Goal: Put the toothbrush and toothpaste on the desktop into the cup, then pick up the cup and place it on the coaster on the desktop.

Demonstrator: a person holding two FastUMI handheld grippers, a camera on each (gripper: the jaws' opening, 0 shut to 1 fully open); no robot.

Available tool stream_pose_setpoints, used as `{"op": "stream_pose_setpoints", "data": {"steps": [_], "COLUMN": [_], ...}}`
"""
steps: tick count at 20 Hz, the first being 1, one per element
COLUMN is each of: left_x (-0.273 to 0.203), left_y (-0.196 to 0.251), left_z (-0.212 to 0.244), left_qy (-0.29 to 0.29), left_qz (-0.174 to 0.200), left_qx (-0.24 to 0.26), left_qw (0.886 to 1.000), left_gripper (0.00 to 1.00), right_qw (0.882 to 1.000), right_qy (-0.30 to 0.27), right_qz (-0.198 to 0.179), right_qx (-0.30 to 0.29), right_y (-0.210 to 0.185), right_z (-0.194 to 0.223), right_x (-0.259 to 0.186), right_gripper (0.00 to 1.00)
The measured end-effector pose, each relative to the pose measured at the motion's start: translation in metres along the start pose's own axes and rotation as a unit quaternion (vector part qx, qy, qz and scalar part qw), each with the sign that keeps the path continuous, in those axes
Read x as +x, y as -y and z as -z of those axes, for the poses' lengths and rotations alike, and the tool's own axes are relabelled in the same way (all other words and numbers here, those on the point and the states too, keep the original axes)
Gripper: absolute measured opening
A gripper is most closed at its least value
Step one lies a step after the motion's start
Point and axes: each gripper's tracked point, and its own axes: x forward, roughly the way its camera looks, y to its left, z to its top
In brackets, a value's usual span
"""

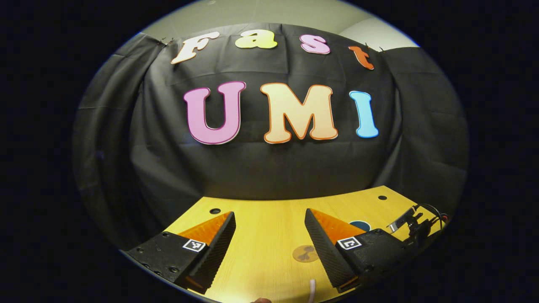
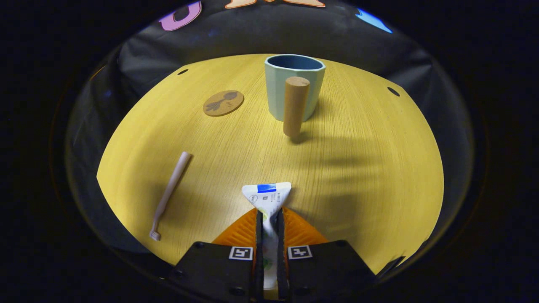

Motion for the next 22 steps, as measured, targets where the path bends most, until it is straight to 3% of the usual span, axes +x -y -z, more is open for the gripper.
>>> {"op": "stream_pose_setpoints", "data": {"steps": [5,10,22], "left_x": [0.004,0.001,-0.029], "left_y": [0.027,0.051,0.077], "left_z": [0.038,0.096,0.219], "left_qy": [-0.073,-0.184,-0.389], "left_qz": [0.039,0.069,0.094], "left_qx": [-0.009,-0.003,0.029], "left_qw": [0.997,0.981,0.916], "left_gripper": [0.97,0.98,0.98], "right_qw": [1.0,1.0,0.999], "right_qy": [0.006,0.013,0.021], "right_qz": [-0.006,-0.016,-0.028], "right_qx": [-0.014,-0.016,-0.027], "right_y": [0.0,0.0,-0.001], "right_z": [-0.001,-0.001,0.0], "right_x": [0.0,0.001,-0.001], "right_gripper": [0.16,0.16,0.16]}}
